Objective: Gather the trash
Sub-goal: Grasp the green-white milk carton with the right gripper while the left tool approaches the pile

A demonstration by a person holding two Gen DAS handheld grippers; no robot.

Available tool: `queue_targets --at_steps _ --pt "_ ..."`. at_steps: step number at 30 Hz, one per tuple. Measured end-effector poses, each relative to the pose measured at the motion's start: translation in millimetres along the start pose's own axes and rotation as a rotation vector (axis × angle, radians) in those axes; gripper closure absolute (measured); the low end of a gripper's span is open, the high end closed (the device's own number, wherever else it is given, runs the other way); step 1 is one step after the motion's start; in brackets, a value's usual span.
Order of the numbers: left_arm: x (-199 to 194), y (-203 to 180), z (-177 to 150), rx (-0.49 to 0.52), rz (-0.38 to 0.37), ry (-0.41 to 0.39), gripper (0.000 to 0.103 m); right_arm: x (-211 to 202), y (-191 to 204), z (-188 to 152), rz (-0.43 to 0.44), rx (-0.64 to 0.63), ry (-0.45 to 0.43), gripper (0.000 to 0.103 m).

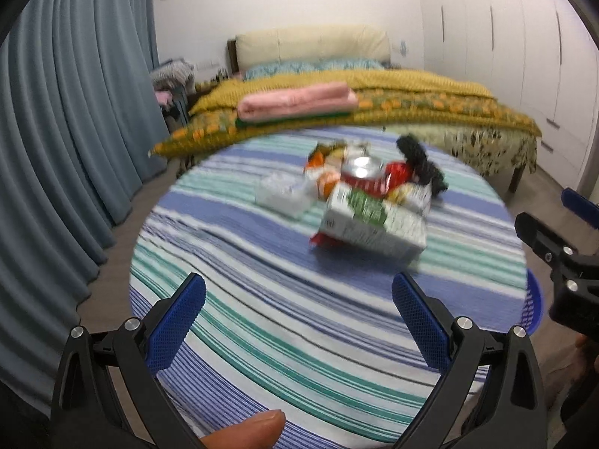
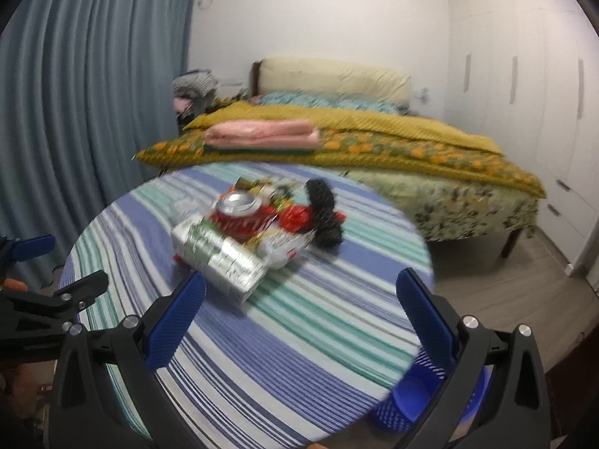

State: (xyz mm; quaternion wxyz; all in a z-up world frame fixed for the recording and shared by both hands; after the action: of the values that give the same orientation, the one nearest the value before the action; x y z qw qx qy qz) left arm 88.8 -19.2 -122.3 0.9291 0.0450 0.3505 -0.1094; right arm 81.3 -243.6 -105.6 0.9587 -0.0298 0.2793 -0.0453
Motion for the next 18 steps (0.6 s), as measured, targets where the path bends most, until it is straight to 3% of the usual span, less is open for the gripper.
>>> queue_targets --at_steps 7,13,18 --pt "41.8 23.5 -14.9 -0.030 0.021 0.092 0.004 61.2 33.5 -10.6 0.140 -0.174 0.108 0.005" --pt "63.0 37.4 -18.0 -0.026 -0.006 0.134 0.004 103.1 77.0 4.2 0.309 -0.333 0.168 0.005" --pt "68.6 46.8 -19.2 -0.038 -0.025 0.148 0.004 133.1 111.9 17.5 0.367 -0.462 0.218 0.017"
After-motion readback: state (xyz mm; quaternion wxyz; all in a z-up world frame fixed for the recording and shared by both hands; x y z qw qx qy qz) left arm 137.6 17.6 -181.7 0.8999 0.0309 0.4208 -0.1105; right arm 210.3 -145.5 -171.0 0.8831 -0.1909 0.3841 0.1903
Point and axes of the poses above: each gripper's, at about its wrist camera, not at the fingertips, and x roughly the way its jaws point, y to its left, z to its top, the point moved 5 cm from there along x, roughly the way its jaws point, and after that the axes turned 9 degrees about -z, right-handed, at the moved point
